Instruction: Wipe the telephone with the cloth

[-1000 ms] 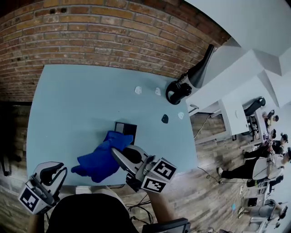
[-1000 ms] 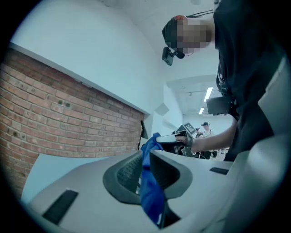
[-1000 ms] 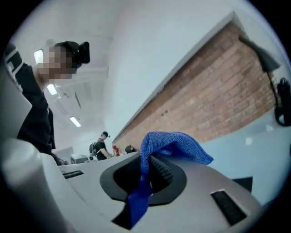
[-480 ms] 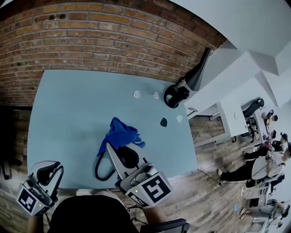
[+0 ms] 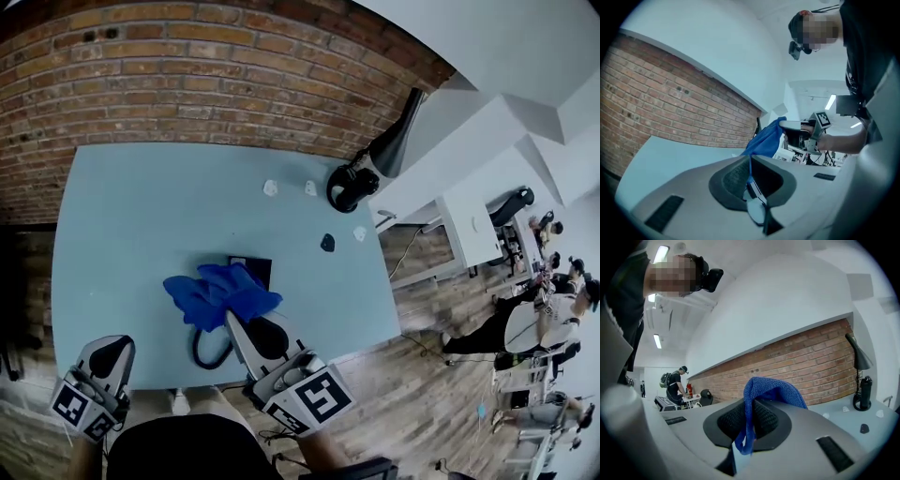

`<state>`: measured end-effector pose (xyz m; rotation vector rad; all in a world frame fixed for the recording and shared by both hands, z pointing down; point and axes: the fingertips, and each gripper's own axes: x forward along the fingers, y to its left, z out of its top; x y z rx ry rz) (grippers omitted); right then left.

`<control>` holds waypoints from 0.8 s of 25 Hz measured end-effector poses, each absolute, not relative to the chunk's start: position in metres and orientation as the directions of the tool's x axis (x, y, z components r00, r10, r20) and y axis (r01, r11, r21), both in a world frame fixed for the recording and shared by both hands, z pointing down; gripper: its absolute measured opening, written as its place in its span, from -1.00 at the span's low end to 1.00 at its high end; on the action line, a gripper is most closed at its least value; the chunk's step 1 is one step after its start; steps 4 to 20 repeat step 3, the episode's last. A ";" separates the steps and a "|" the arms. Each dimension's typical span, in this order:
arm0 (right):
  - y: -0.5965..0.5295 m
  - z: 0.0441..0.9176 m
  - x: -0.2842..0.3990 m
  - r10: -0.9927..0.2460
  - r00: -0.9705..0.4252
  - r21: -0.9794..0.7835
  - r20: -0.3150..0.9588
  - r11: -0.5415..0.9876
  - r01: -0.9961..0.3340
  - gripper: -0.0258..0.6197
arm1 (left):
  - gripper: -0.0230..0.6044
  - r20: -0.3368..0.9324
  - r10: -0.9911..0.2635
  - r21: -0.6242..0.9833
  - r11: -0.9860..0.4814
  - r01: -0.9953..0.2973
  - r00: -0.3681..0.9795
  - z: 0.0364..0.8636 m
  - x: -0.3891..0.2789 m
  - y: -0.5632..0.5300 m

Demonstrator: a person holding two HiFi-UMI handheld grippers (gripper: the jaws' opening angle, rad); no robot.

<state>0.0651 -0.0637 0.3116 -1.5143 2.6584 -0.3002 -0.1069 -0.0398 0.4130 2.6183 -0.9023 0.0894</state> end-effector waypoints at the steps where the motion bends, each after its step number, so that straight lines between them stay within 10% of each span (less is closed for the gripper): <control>1: -0.062 0.313 0.065 -0.862 -0.504 -0.215 0.047 0.484 -0.848 -0.80 | -0.83 0.180 -0.588 0.342 -0.714 -0.611 0.789 0.413 -0.110 -0.042; 20: -0.059 0.318 0.064 -0.872 -0.485 -0.242 0.066 0.458 -0.855 -0.80 | -0.83 0.177 -0.594 0.372 -0.697 -0.612 0.785 0.412 -0.116 -0.045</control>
